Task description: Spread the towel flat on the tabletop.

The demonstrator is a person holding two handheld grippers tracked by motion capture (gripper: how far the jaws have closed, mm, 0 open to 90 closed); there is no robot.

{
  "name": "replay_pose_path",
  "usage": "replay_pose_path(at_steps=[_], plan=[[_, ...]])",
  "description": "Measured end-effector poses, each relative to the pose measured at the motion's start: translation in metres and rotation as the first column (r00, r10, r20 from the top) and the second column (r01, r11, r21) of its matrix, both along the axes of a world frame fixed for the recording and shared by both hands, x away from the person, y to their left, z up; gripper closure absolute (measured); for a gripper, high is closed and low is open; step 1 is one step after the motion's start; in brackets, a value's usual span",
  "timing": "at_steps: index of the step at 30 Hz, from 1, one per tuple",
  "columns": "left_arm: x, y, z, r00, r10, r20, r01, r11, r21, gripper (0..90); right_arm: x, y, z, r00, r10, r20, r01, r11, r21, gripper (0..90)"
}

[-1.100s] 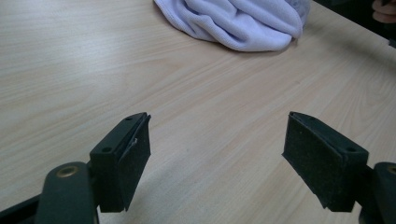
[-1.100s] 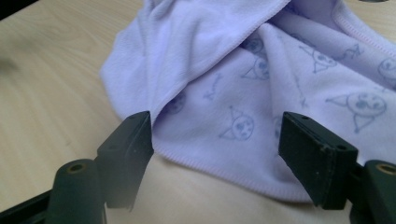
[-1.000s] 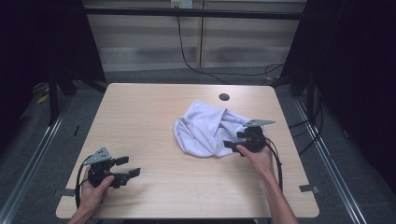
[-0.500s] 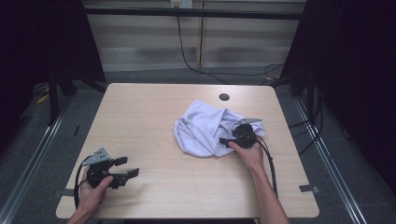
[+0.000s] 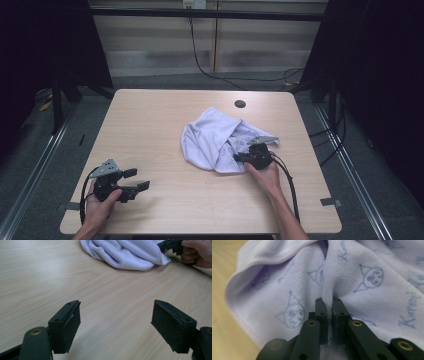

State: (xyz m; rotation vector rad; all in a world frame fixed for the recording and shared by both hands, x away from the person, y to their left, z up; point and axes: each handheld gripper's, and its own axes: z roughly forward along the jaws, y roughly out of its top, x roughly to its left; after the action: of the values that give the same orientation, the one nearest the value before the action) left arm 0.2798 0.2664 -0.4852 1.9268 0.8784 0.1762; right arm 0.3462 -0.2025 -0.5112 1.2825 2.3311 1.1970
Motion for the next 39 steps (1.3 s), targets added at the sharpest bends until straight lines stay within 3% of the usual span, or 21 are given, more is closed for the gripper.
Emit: replay_pose_path(at_steps=[13, 20, 22, 23, 26, 27, 28, 31, 32, 34, 35, 37, 39], plan=[[-0.003, -0.002, 0.002, 0.9999, -0.01, 0.008, 0.01, 0.9999, -0.013, 22.7, -0.049, 0.01, 0.004, 0.9927, 0.12, -0.004, -0.12, 0.992, -0.031, 85.2], [-0.007, -0.002, 0.005, 0.9998, -0.017, 0.012, 0.017, 0.9995, -0.026, 22.7, -0.097, 0.002, 0.005, 0.9874, 0.157, -0.016, -0.157, 0.987, -0.009, 85.2], [-0.007, -0.003, 0.005, 0.9998, -0.018, 0.009, 0.018, 0.9994, -0.031, 22.7, -0.102, 0.002, 0.005, 0.987, 0.16, -0.019, -0.16, 0.987, -0.006, 85.1], [-0.006, -0.004, 0.005, 0.9999, -0.016, 0.006, 0.016, 0.9994, -0.031, 22.7, -0.117, 0.002, 0.007, 0.9843, 0.175, -0.026, -0.175, 0.984, -0.022, 84.0], [0.0, -0.013, 0.008, 0.9998, -0.018, 0.005, 0.018, 0.9996, -0.02, 22.8, -0.128, -0.001, 0.01, 0.9842, 0.17, -0.047, -0.171, 0.985, -0.014, 75.4], [0.0, -0.013, 0.008, 0.9998, -0.018, 0.005, 0.018, 0.9996, -0.02, 23.3, -0.128, -0.001, 0.01, 0.9842, 0.17, -0.047, -0.171, 0.985, -0.014, 75.4], [0.011, -0.025, 0.013, 0.9992, -0.036, 0.019, 0.036, 0.9993, 0.006, 24.6, -0.13, -0.005, 0.013, 0.9857, 0.164, -0.039, -0.165, 0.986, -0.013, 70.1], [0.027, -0.043, 0.02, 0.9985, -0.043, 0.033, 0.043, 0.999, -0.01, 26.7, -0.126, -0.011, 0.021, 0.9926, 0.121, -0.008, -0.121, 0.992, 0.022, 60.2], [0.034, -0.053, 0.021, 0.997, -0.072, 0.029, 0.072, 0.9973, -0.008, 27.0, -0.125, -0.014, 0.025, 0.9941, 0.109, 0.005, -0.109, 0.993, 0.039, 58.0], [0.038, -0.059, 0.022, 0.9961, -0.082, 0.032, 0.082, 0.9966, -0.007, 29.7, -0.121, -0.017, 0.03, 0.9951, 0.094, 0.03, -0.096, 0.994, 0.06, 54.2], [0.051, -0.078, 0.023, 0.9929, -0.118, 0.016, 0.118, 0.993, -0.001, 30.0, -0.114, -0.019, 0.035, 0.9966, 0.067, 0.048, -0.07, 0.996, 0.063, 49.7], [0.06, -0.096, 0.023, 0.9923, -0.122, 0.024, 0.121, 0.9925, 0.01, 31.2, -0.102, -0.021, 0.037, 0.9972, 0.038, 0.064, -0.041, 0.998, 0.054, 44.0], [0.067, -0.11, 0.022, 0.9915, -0.13, 0.01, 0.13, 0.9915, -0.001, 31.6, -0.092, -0.022, 0.034, 0.9985, 0.021, 0.051, -0.024, 0.999, 0.049, 42.2]])
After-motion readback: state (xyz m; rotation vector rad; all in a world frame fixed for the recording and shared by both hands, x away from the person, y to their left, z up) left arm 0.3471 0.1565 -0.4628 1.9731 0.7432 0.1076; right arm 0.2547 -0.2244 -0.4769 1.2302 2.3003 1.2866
